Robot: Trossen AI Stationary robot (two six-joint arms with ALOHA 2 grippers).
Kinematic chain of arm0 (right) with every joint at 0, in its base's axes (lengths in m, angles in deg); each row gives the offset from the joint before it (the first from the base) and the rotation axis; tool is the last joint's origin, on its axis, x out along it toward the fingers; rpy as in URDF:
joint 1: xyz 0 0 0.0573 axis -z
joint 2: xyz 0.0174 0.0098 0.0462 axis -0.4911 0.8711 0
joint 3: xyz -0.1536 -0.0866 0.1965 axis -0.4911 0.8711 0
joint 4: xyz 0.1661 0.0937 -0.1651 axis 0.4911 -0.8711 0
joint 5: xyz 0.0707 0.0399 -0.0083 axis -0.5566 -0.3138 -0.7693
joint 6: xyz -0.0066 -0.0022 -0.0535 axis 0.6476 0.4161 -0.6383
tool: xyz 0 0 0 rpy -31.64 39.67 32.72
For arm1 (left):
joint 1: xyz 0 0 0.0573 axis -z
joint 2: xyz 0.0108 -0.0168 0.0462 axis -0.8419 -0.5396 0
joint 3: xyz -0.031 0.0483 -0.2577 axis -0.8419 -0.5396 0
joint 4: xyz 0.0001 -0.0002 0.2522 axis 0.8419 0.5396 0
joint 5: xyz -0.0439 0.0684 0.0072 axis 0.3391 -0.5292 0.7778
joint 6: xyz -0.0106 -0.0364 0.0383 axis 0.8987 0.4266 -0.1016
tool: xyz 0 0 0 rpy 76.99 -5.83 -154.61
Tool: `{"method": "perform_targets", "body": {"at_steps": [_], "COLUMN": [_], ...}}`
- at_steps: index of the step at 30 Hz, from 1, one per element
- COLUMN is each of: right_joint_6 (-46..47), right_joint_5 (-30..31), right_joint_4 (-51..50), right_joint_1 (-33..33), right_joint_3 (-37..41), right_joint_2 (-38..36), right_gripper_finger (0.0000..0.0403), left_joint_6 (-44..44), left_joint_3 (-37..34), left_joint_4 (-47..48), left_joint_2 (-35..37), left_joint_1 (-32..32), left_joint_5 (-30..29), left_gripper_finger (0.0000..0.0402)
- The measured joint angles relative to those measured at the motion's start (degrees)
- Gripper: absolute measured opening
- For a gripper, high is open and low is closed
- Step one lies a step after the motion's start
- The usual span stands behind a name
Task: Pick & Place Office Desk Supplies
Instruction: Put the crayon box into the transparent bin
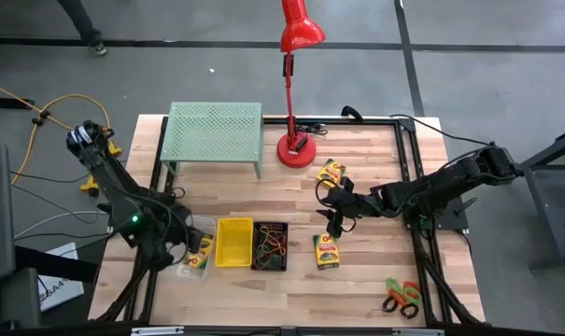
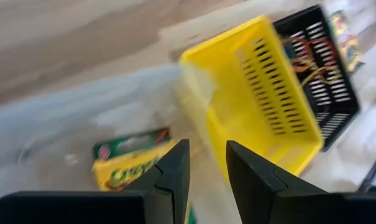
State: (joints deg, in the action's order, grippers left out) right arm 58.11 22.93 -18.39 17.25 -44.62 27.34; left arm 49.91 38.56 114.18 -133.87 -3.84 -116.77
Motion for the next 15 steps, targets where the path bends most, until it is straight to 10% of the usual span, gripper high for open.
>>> {"method": "perform_targets", "body": {"at_steps": [15], "right_joint_6": [2.0], "right_joint_5": [-0.5], "right_joint_4": [-1.1], "right_joint_1": [1.4], "right_joint_3": [0.0], "right_joint_2": [0.0], "right_gripper_finger": [0.0146], "left_joint_6": [-52.0], "left_joint_3": [0.0], "left_joint_4": [-28.8], "left_joint_2": [5.2], "left_joint_1": [-28.0], "left_joint_5": [10.1], "left_gripper_finger": [0.0099]}}
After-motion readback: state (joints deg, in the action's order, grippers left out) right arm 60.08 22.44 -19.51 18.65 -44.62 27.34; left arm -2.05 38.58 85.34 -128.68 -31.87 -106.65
